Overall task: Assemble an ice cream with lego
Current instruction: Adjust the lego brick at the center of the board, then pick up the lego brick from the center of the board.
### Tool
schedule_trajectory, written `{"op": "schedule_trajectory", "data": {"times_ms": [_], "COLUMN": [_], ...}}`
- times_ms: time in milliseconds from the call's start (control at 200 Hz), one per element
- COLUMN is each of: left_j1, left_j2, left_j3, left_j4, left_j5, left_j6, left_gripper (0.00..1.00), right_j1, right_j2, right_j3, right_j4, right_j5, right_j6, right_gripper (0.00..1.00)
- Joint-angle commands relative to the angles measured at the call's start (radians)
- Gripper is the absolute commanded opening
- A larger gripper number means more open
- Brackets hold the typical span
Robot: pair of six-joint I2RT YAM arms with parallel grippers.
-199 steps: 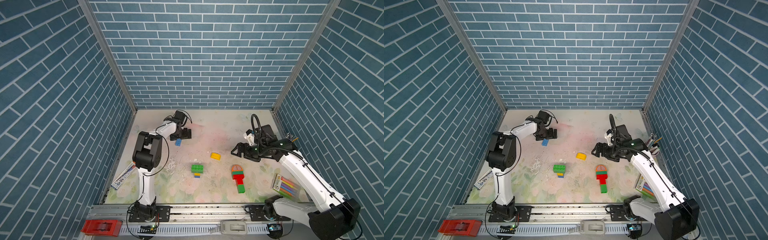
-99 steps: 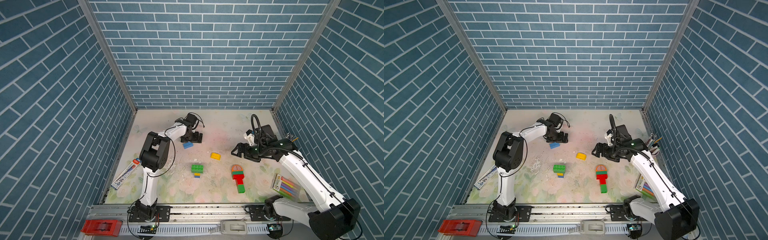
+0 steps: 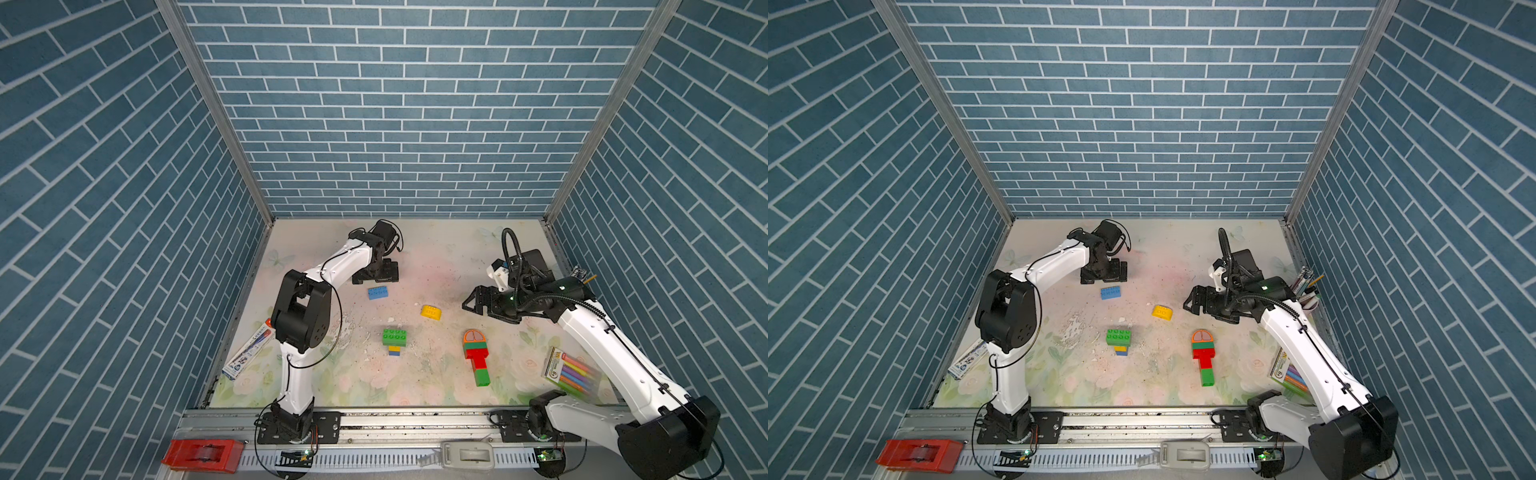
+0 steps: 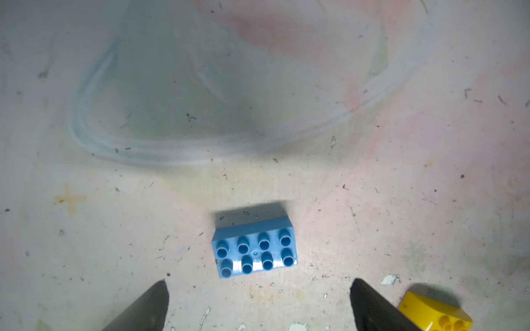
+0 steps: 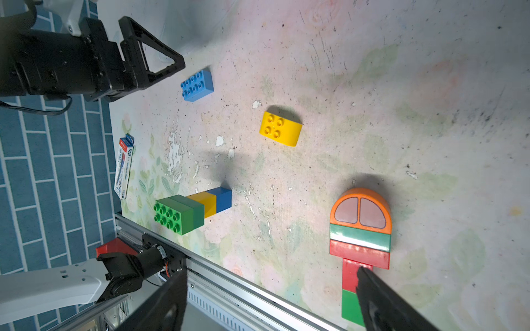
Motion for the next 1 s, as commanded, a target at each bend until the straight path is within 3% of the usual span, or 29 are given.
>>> {"op": "schedule_trajectory", "data": {"times_ms": [0, 995], "left_j1": [-0.002, -0.011], "left_j2": [0.042, 0.139], "left_j3": [0.013, -0.017], "left_j4": [-0.104, 0.013], "left_j5": [-0.056, 0.007], "left_j6": [-0.086, -0.118], "left_gripper": [0.99, 0.83], "right_j1": [-0.006, -0.007], "right_j2": [0.010, -0.001], "right_j3": [0.018, 0.001], "right_j4": [0.007, 0.013], "right_j5": [-0.012, -0.018], "right_j6": [-0.032, -0.033], "right_gripper": [0.93, 0.93]}}
